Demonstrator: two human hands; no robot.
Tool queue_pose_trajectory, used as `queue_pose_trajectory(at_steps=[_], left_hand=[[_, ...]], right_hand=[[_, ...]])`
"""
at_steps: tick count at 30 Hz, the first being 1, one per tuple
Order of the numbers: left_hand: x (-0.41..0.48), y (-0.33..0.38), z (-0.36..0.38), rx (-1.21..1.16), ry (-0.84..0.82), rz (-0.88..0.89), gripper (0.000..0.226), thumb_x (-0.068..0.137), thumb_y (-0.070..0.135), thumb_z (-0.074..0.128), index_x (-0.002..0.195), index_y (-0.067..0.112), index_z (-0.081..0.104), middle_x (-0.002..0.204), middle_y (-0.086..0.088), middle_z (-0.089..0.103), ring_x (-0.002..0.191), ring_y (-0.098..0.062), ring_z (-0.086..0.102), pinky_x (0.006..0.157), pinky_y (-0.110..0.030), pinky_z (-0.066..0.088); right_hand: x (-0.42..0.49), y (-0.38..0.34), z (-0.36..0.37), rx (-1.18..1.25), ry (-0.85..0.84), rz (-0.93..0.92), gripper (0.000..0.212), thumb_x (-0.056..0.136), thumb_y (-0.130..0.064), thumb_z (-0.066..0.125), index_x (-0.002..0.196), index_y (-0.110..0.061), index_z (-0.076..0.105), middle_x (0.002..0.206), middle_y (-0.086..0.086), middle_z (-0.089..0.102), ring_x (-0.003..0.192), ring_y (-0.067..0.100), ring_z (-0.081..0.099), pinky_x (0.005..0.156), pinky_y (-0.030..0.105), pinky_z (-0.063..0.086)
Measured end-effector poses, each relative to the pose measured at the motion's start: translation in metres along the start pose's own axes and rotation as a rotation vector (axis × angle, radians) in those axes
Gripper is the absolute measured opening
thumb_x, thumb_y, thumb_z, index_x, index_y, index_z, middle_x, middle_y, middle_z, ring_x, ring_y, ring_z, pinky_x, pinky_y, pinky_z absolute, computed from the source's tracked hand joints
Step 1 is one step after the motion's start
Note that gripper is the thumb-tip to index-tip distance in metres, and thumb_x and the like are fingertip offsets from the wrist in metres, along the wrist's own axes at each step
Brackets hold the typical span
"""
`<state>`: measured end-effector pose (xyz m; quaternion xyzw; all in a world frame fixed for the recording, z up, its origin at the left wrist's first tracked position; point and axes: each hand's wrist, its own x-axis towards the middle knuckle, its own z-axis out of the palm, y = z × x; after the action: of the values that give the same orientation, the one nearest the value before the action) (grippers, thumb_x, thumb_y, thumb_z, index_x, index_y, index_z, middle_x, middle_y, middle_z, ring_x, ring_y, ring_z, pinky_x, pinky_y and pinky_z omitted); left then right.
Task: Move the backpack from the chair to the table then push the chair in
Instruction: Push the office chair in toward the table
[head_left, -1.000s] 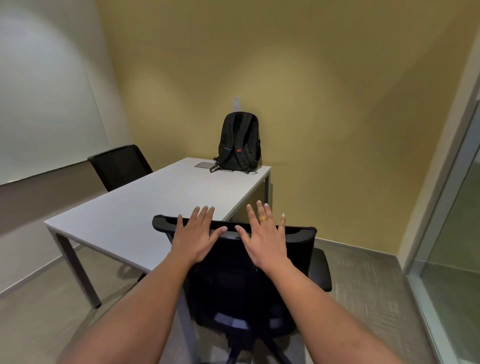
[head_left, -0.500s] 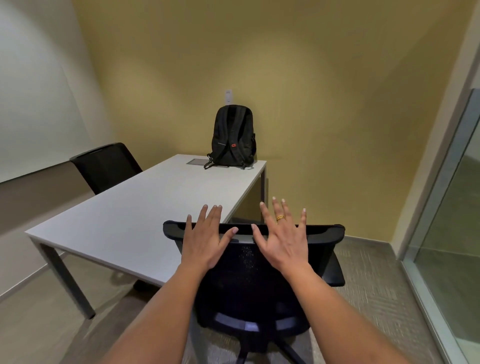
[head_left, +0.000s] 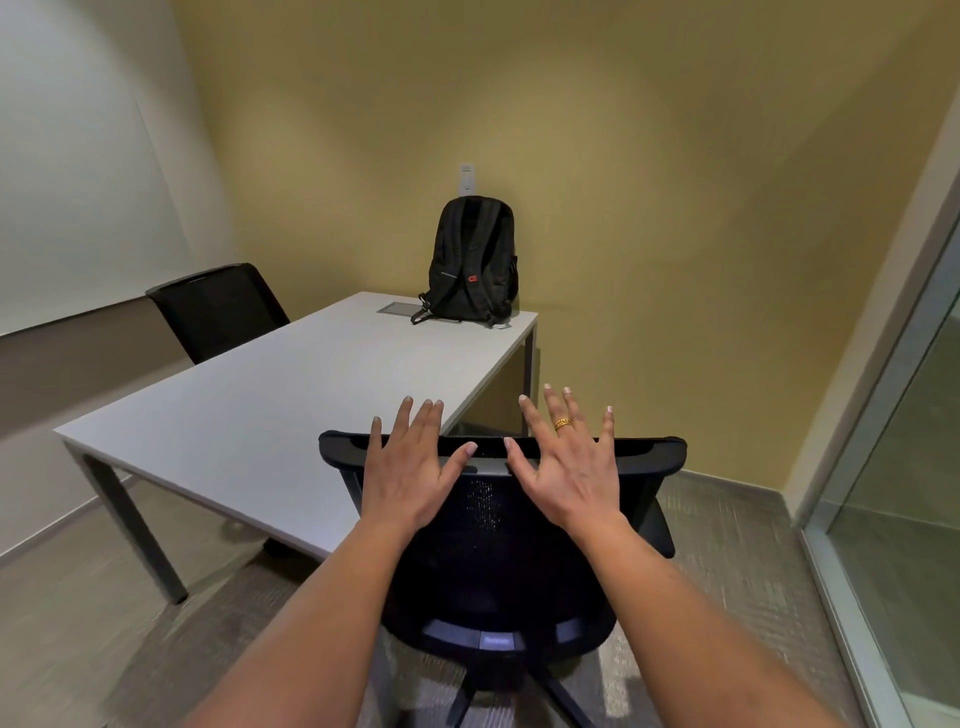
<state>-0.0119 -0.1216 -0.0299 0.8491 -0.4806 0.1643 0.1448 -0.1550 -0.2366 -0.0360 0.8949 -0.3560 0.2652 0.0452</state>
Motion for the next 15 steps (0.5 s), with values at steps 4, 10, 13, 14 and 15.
queue_pose_trajectory(at_steps=[4,10,13,14,15], left_hand=[[-0.001,0.015,0.002,0.023,-0.021,-0.011,0.099,0.068,0.075,-0.017,0.145,0.02,0.011,0.156,0.001,0.016,0.144,-0.016,0.001,0.115,-0.047,0.004],[0.002,0.043,0.003,0.079,-0.05,0.0,0.094,0.071,0.074,-0.012,0.146,0.02,0.008,0.157,0.0,0.011,0.144,-0.016,-0.003,0.116,-0.048,0.0],[0.003,0.059,0.006,0.089,-0.039,-0.032,0.094,0.071,0.073,-0.013,0.146,0.02,0.009,0.157,0.0,0.011,0.144,-0.017,-0.004,0.116,-0.048,-0.001],[0.003,0.063,0.007,0.095,-0.039,-0.043,0.094,0.071,0.072,-0.013,0.146,0.019,0.009,0.157,0.0,0.011,0.144,-0.017,-0.004,0.116,-0.048,-0.002],[0.004,0.065,0.007,0.1,-0.04,-0.055,0.094,0.071,0.072,-0.012,0.146,0.019,0.008,0.157,0.0,0.011,0.144,-0.016,-0.004,0.116,-0.047,-0.002]], right_hand=[[0.001,0.017,-0.001,0.024,0.004,-0.029,0.067,0.085,-0.063,0.011,0.143,-0.031,0.016,0.155,0.003,0.014,0.142,0.02,0.004,0.109,0.058,-0.005],[0.005,0.049,-0.001,0.041,-0.009,-0.075,0.068,0.083,-0.064,0.008,0.143,-0.032,0.015,0.155,0.002,0.013,0.142,0.018,0.002,0.109,0.058,-0.004],[0.009,0.065,-0.002,0.067,-0.018,-0.099,0.068,0.083,-0.065,0.009,0.143,-0.032,0.016,0.155,0.002,0.013,0.142,0.018,0.001,0.109,0.058,-0.005],[0.01,0.068,-0.002,0.084,-0.023,-0.107,0.068,0.084,-0.065,0.01,0.143,-0.032,0.016,0.155,0.002,0.013,0.142,0.018,0.001,0.109,0.057,-0.006],[0.011,0.071,-0.002,0.1,-0.028,-0.117,0.067,0.084,-0.065,0.011,0.142,-0.032,0.017,0.155,0.001,0.013,0.142,0.018,0.001,0.109,0.057,-0.006]])
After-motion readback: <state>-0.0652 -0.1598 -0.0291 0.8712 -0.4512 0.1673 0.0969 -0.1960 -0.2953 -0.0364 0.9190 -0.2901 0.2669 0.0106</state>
